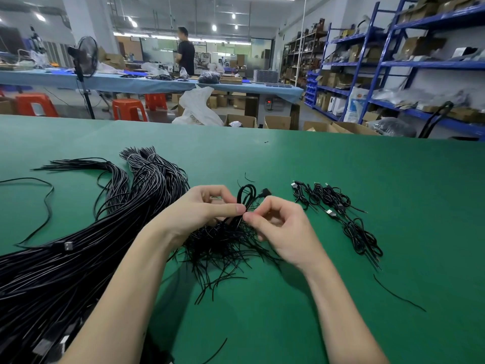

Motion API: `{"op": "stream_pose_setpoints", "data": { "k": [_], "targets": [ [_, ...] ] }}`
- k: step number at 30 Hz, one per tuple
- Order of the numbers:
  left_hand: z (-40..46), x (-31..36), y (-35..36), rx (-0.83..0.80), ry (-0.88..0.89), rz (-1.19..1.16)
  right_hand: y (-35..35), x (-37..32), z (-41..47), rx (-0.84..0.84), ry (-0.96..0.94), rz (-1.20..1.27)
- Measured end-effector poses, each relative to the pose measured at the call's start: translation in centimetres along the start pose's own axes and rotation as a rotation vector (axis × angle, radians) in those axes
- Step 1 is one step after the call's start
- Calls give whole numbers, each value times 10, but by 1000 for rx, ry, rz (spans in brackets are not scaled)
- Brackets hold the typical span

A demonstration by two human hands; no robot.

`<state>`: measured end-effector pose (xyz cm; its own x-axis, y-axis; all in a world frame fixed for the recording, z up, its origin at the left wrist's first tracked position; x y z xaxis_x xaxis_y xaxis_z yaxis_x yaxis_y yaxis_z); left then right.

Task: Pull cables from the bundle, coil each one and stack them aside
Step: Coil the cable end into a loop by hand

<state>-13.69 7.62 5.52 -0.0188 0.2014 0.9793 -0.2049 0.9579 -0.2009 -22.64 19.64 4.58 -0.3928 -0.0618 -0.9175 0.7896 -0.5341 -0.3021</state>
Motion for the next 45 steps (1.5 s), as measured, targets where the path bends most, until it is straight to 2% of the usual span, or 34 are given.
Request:
{"op": "stream_pose_setpoints", "data": {
  "k": [2, 4, 6, 9, 10, 12, 24, 30, 32, 34, 37, 39, 40, 42, 43, 45],
  "targets": [
    [3, -11, -2, 54, -90, -6, -8, -21, -2, 89, -143, -470],
    [6, -14, -1, 99, -96, -21, -6, -24, -5, 131, -196, -651],
    [6, -9, 0, 120, -29, -22, -8, -6, -3, 103, -65, -492],
    [5, -1, 2, 125, 71, -48, -4, 29, -4, 45, 224, 94],
    [4, 1, 2, 130, 86, -51, -2, 38, -7, 44, 312, 198],
    [4, 3, 2, 138, 102, -42, 1, 47, -10, 27, 424, 259],
    [4, 7, 2, 130, 140, 5, 34, 60, -11, -116, 561, 695],
    [4, 10, 1, 129, 158, 9, 37, 52, -12, -85, 514, 880],
    [3, 9, 0, 140, 147, -3, 31, 49, -8, -27, 453, 816],
    [4, 5, -3, 178, 96, -31, 15, 41, -2, 96, 321, 602],
    [8, -15, -5, 237, -65, -126, -15, -2, -4, 359, -56, -87],
    [10, -25, -1, 223, -139, -176, -9, -33, -15, 435, -292, -468],
    [10, -27, 0, 218, -146, -178, -6, -38, -19, 447, -348, -569],
    [11, -25, -2, 232, -115, -143, -4, -30, -19, 441, -301, -583],
    [11, -24, -3, 242, -92, -130, -7, -18, -15, 412, -199, -476],
    [11, -23, -3, 232, -52, -157, -8, 17, -4, 311, 63, -37]
  ]
}}
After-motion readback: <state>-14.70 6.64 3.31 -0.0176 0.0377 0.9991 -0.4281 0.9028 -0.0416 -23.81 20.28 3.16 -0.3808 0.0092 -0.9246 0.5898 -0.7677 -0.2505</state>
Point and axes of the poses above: each hand's wrist, its own z-axis towards the middle knuckle, its own y-axis out of the palm, x = y × z, the point moved 10 cm from there along z, towards the middle knuckle, and after that the axes turned 10 degrees about -x, right-handed, at the moved point
